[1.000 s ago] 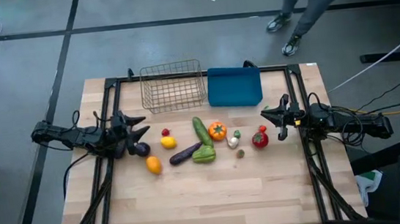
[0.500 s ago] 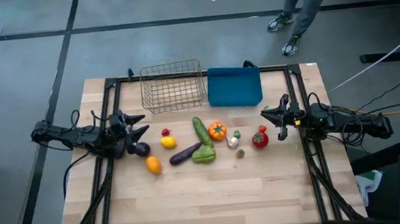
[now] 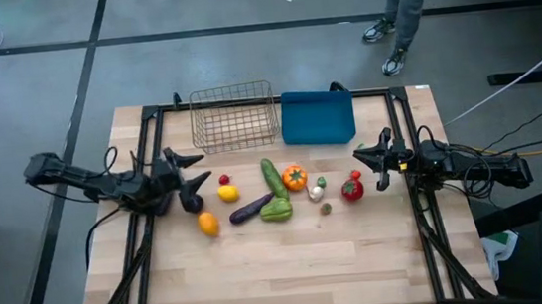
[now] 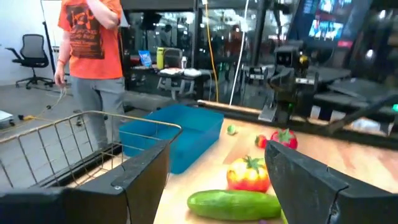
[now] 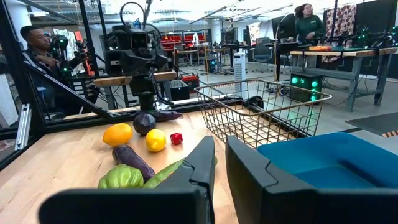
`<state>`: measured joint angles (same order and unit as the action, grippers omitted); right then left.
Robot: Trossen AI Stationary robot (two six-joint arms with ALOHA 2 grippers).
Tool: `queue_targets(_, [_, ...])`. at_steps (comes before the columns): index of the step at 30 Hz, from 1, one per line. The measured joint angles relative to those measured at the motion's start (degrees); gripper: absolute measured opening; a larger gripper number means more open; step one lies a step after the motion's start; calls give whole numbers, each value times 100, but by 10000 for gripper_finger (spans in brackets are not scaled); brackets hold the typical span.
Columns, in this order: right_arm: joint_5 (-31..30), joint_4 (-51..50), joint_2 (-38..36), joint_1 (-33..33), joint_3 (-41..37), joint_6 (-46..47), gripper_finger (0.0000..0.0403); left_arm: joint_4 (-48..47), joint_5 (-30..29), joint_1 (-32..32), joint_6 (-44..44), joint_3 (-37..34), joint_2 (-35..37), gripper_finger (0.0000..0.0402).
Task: Sort produce into baskets
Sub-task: Put the top lemon into the blue bin
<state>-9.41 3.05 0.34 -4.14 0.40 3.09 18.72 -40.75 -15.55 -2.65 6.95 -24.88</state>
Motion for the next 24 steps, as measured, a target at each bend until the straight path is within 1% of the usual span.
queue_targets(2, [0,0,0,0,0,2,42,-9,42,0,88,249,-455,262])
queue_targets(6, [0,0,0,0,-2,2,42,-183,310,0,261,804,-1334,262])
queue_targets(9, [0,0,2,0,-1,1,42,-858,527,0,204,1281,-1916,262])
queue_targets(13, [0,0,2,-1,0,2,42,-1955,718,2,-28,1915,-2603,262])
queue_targets(17, [0,0,2,0,0,0,42,-2806,984,33,-326,2481,-3213,262])
queue_targets(21, [0,2,2,0,-2,0,42,-3587,1335,209,-548,2954,-3768,262])
queue_targets(24, [0,0,2,0,0,0,42,-4054,1409,416,-723,3149,-4128,263])
